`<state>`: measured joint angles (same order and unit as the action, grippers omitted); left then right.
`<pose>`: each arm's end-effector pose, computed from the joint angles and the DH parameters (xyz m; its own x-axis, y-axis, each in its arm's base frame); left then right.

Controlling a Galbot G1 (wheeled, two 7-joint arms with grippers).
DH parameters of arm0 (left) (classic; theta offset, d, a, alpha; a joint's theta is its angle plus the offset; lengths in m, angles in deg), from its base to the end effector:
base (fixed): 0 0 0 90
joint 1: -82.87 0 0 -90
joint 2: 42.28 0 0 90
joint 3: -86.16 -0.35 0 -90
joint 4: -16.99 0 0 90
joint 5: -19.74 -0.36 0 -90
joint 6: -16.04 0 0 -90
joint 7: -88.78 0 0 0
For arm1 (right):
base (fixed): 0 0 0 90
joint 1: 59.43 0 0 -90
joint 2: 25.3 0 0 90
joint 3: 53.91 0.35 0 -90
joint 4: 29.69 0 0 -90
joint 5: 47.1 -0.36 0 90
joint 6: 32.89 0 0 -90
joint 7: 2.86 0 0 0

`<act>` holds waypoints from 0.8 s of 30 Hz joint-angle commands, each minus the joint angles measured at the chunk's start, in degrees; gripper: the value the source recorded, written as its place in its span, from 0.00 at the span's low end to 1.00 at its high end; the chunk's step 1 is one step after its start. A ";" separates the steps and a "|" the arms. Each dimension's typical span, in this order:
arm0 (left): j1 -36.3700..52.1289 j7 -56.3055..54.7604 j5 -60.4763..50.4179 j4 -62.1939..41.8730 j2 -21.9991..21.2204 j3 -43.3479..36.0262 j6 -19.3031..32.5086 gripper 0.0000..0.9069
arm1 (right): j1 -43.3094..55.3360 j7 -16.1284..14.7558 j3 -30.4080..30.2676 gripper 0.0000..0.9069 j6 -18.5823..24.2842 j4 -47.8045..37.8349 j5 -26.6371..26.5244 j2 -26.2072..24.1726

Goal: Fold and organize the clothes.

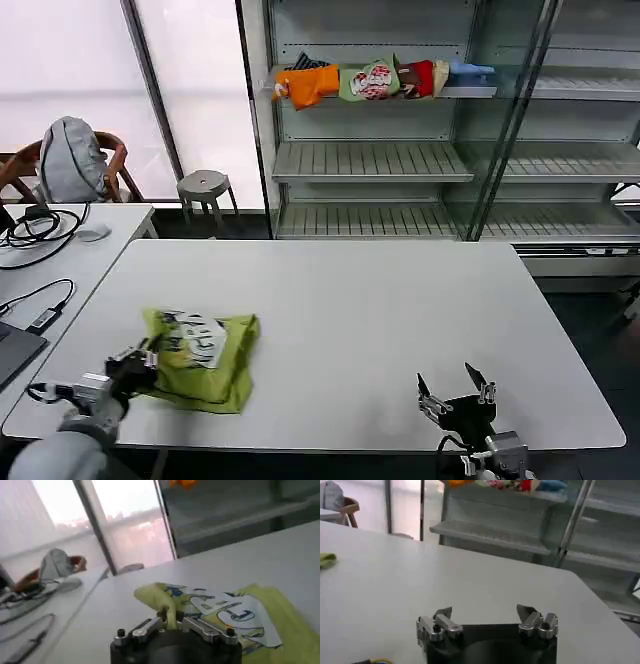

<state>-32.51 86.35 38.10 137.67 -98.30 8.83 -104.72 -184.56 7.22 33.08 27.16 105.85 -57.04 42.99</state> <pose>0.2301 0.1493 -0.2198 -0.9262 -0.0776 0.3689 0.0484 0.9461 0.3204 0.1534 -0.0221 -0.2196 -0.9323 -0.0578 0.3569 -0.1250 0.9778 -0.1683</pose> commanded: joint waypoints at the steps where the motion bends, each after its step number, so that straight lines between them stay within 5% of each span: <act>1: -3.02 14.17 -9.54 -5.91 15.76 22.64 -0.51 0.02 | 4.63 -0.04 -0.87 1.00 -0.25 -3.13 -0.90 -0.31; 4: -1.80 17.52 -12.99 -5.99 16.50 21.63 0.59 0.02 | 5.96 -0.09 -0.94 1.00 -0.28 -4.48 -1.25 -0.43; 10: -1.59 16.44 -23.33 6.07 7.02 9.83 1.57 0.02 | 4.18 -0.14 0.41 1.00 0.00 -4.31 -1.20 -0.46; 18: -4.77 -14.74 -27.63 14.25 -13.31 -35.21 6.64 0.02 | -1.15 -0.15 2.35 1.00 0.72 0.34 1.17 0.32; 24: -2.50 -15.66 -27.99 13.32 -18.90 -44.32 6.72 0.03 | -1.76 -0.06 3.05 1.00 0.28 1.80 1.97 0.44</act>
<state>-35.67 85.36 16.21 146.45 -102.20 -3.37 -100.83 -184.33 7.11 35.06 27.63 105.30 -56.22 43.38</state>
